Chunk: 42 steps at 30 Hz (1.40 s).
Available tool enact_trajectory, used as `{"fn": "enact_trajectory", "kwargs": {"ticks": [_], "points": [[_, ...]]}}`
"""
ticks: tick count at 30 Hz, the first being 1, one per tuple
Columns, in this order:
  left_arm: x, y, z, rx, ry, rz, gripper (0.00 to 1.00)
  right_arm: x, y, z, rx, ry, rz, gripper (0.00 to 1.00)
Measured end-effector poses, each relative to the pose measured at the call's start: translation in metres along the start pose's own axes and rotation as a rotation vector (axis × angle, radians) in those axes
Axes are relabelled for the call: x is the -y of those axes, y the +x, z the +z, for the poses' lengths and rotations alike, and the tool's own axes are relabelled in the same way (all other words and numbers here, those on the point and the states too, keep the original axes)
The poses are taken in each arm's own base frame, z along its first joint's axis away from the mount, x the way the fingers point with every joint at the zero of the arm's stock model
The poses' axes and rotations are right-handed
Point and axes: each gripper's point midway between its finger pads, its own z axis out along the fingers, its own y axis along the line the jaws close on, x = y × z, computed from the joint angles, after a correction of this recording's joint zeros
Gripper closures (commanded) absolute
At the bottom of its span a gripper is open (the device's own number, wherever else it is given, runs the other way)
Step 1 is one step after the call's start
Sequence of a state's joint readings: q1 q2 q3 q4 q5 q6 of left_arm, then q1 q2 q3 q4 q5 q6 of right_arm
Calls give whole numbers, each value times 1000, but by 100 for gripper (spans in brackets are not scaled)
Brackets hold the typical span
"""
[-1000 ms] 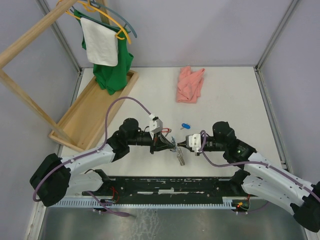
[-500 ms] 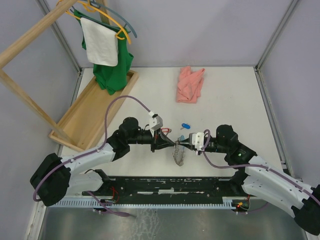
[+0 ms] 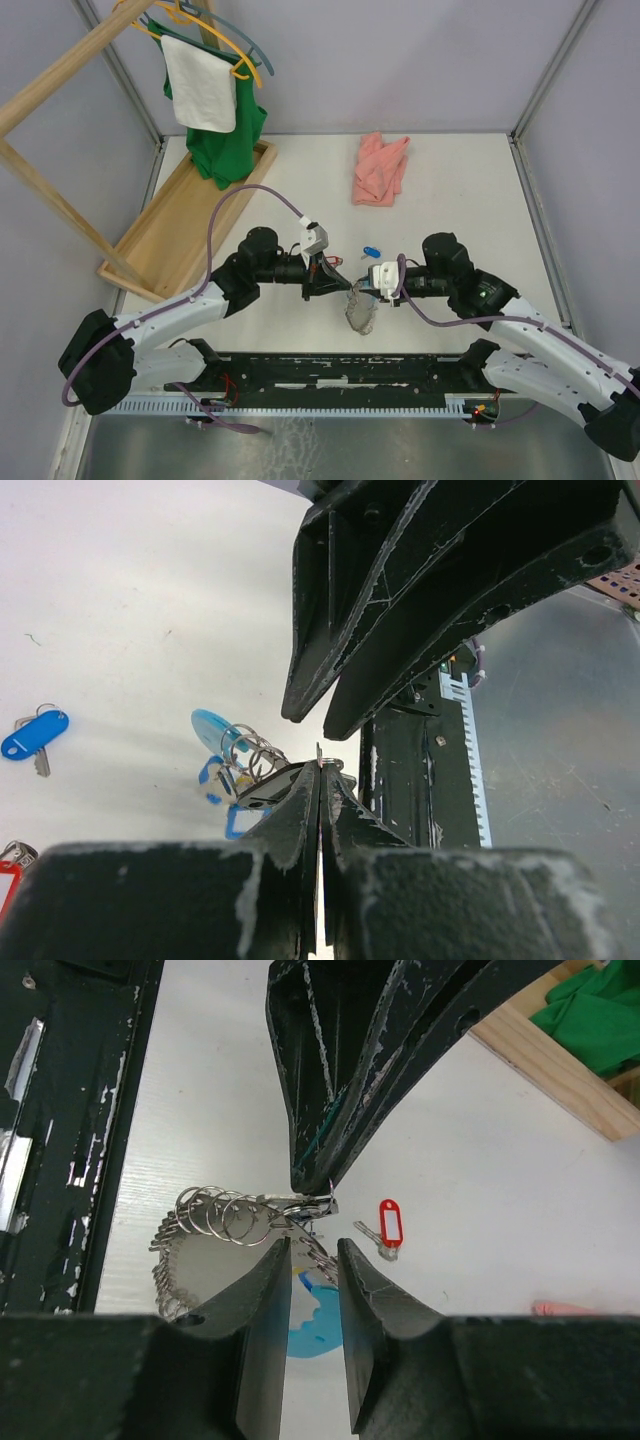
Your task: Put the keys on the keyring
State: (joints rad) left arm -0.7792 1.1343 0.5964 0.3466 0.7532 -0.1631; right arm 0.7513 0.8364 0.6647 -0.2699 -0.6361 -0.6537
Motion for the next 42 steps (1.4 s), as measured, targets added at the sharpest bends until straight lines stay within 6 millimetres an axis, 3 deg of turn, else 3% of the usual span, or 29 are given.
{"fn": "enact_trajectory", "kwargs": {"ticks": [17, 22, 39, 42], "points": [[0, -1, 3, -11, 7, -8, 97, -15, -7, 3, -40, 27, 261, 64], [-1, -1, 3, -10, 5, -9, 97, -9, -10, 7, -40, 83, 289, 66], [-4, -3, 3, -8, -13, -9, 97, -4, 13, 17, -83, 165, 364, 67], [-4, -3, 3, -8, -17, -10, 97, -1, 13, 18, -78, 177, 367, 72]]}}
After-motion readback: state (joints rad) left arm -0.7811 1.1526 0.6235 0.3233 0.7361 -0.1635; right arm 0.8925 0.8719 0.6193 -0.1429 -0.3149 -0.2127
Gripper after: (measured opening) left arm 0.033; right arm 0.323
